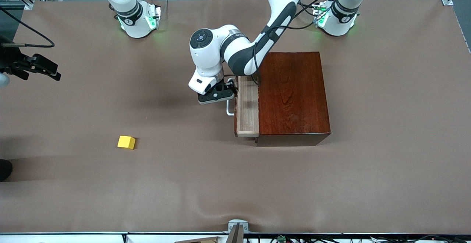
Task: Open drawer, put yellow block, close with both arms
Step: 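Pull the drawer handle outward with the left gripper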
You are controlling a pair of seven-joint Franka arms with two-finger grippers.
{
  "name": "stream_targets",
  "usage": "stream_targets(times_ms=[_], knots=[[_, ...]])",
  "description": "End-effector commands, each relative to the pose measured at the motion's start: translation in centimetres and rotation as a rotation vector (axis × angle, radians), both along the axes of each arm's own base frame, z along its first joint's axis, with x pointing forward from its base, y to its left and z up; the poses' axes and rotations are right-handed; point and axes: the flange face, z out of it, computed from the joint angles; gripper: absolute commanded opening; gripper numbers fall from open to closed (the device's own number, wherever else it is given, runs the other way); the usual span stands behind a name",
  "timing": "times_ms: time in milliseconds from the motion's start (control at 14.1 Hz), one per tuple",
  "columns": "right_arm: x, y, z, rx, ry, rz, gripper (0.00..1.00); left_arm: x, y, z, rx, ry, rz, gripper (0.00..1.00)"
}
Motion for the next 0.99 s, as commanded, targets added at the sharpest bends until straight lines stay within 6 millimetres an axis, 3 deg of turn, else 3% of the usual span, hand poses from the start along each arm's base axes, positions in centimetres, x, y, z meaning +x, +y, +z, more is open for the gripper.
stream_targets(times_ms=[0,710,923], knots=[[-0.2,0.0,0.3,-0.010,0.001,0.009,1.00,-2.2,-4.0,0.0,-0.174,-0.024,-0.002,1.00],[-0.2,0.0,0.3,-0.010,0.003,0.009,1.00,-2.3,-5.2,-2.4,-0.259,-0.074,-0.038,1.00],[-0.2,0.1,0.3,-0.010,0.003,0.011,1.00,-2.3,-5.2,-1.5,-0.260,-0.082,-0.039,1.00]])
